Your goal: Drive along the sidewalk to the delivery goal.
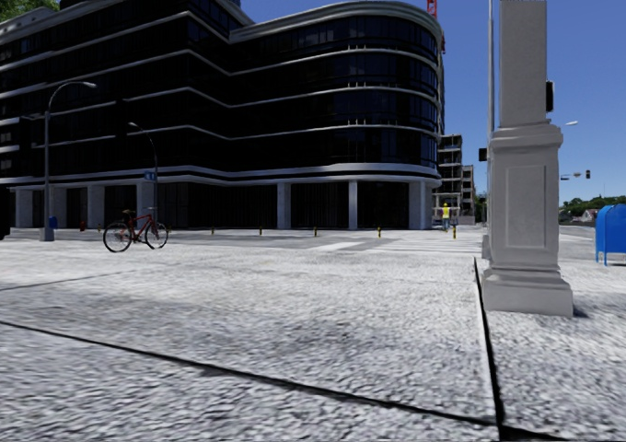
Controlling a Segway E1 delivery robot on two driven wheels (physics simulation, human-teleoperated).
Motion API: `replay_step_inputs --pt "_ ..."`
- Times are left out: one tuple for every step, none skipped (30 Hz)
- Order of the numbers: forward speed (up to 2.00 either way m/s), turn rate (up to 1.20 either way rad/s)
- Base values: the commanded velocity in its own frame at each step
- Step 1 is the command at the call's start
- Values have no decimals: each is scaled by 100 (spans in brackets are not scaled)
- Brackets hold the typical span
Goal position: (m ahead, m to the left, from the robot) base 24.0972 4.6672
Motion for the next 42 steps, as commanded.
replay_step_inputs --pt "200 0" --pt "200 -2" --pt "200 -3" --pt "200 -7" --pt "200 -15" --pt "200 -21" --pt "200 -23" --pt "200 -23" --pt "200 -24" --pt "200 -24" --pt "200 -24" --pt "200 -24" --pt "200 -24" --pt "200 -24" --pt "200 -24" --pt "200 -24" --pt "200 -24" --pt "200 -24" --pt "200 -27" --pt "200 -28" --pt "200 -29" --pt "200 -29" --pt "200 -29" --pt "200 -29" --pt "200 -29" --pt "200 -29" --pt "200 -29" --pt "200 -30" --pt "200 -30" --pt "200 -30" --pt "200 -32" --pt "200 -34" --pt "200 -34" --pt "200 -36" --pt "200 -36" --pt "200 -36" --pt "200 -36" --pt "200 -36" --pt "200 -36" --pt "200 -36" --pt "200 -36" --pt "200 -36"
